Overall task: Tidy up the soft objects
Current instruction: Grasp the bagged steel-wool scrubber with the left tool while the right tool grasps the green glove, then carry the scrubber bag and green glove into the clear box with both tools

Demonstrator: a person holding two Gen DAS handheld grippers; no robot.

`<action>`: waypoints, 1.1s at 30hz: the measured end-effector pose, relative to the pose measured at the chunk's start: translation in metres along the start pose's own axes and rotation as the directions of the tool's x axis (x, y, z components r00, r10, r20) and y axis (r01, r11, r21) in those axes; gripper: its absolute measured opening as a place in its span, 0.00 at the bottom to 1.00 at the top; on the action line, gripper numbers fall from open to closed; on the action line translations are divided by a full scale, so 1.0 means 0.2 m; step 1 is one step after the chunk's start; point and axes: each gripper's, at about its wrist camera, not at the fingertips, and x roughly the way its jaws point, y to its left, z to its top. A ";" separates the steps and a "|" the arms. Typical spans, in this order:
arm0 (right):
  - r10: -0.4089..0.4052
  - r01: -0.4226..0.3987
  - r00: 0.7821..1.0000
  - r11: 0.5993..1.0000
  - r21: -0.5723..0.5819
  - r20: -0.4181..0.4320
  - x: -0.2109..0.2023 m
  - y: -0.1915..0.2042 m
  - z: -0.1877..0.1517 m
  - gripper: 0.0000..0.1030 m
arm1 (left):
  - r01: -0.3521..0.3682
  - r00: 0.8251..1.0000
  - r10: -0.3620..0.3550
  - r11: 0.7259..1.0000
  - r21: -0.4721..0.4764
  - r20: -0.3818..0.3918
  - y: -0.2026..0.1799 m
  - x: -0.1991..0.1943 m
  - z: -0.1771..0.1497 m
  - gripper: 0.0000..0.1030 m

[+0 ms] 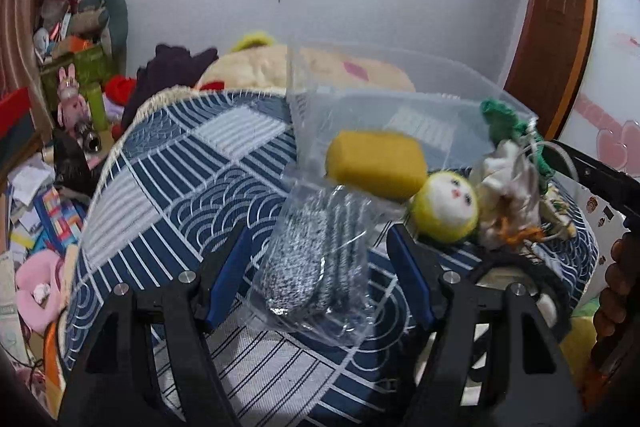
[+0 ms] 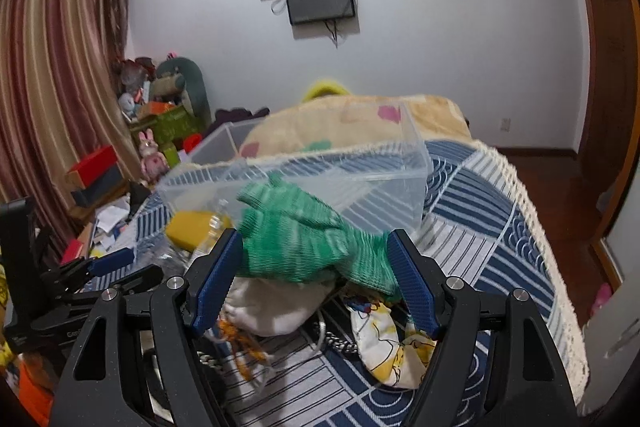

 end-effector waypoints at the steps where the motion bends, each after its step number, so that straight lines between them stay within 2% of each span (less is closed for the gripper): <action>1: 0.001 -0.001 1.000 1.000 0.007 -0.006 0.01 -0.01 0.00 0.65 | 0.003 1.000 -0.003 1.000 -0.009 -0.009 0.01 0.02 -0.01 0.67; 2: 0.005 -0.005 1.000 1.000 0.015 -0.011 0.02 -0.02 -0.01 0.60 | 0.007 1.000 -0.007 1.000 -0.015 -0.013 0.01 0.02 -0.01 0.62; 3: 0.016 -0.016 1.000 1.000 0.022 -0.020 0.02 -0.02 -0.01 0.50 | 0.013 1.000 -0.014 1.000 -0.020 -0.023 0.02 0.04 -0.02 0.57; 4: 0.029 -0.028 0.999 0.999 0.029 -0.028 0.02 -0.03 -0.01 0.43 | 0.018 0.999 -0.018 1.000 -0.023 -0.033 0.02 0.05 -0.02 0.48; 8: 0.046 -0.044 0.998 0.998 0.035 -0.036 0.03 -0.04 -0.02 0.25 | 0.029 0.999 -0.030 0.999 -0.019 -0.027 0.01 0.04 -0.02 0.35; 10: 0.039 -0.038 0.998 0.999 0.029 -0.041 0.03 -0.03 -0.03 0.12 | 0.022 1.000 -0.022 1.000 -0.011 -0.016 0.00 0.02 -0.02 0.32; 14: 0.025 -0.024 0.999 0.999 0.025 -0.034 0.02 -0.03 -0.03 0.09 | 0.012 1.000 -0.012 1.000 -0.001 0.007 -0.02 -0.03 -0.01 0.30; 19: -0.014 0.014 1.000 1.000 0.011 0.019 -0.06 -0.03 -0.01 0.07 | -0.003 0.999 0.002 1.000 0.003 0.054 -0.02 -0.14 0.01 0.29; 28: -0.046 0.047 0.992 0.999 -0.009 0.115 -0.20 -0.03 0.08 0.05 | 0.022 0.985 -0.025 1.000 0.019 0.171 -0.07 -0.34 0.14 0.29; 33: -0.040 0.043 0.996 0.999 -0.026 0.083 -0.18 -0.04 0.10 0.08 | 0.016 0.980 -0.023 0.999 0.041 0.197 -0.10 -0.37 0.20 0.29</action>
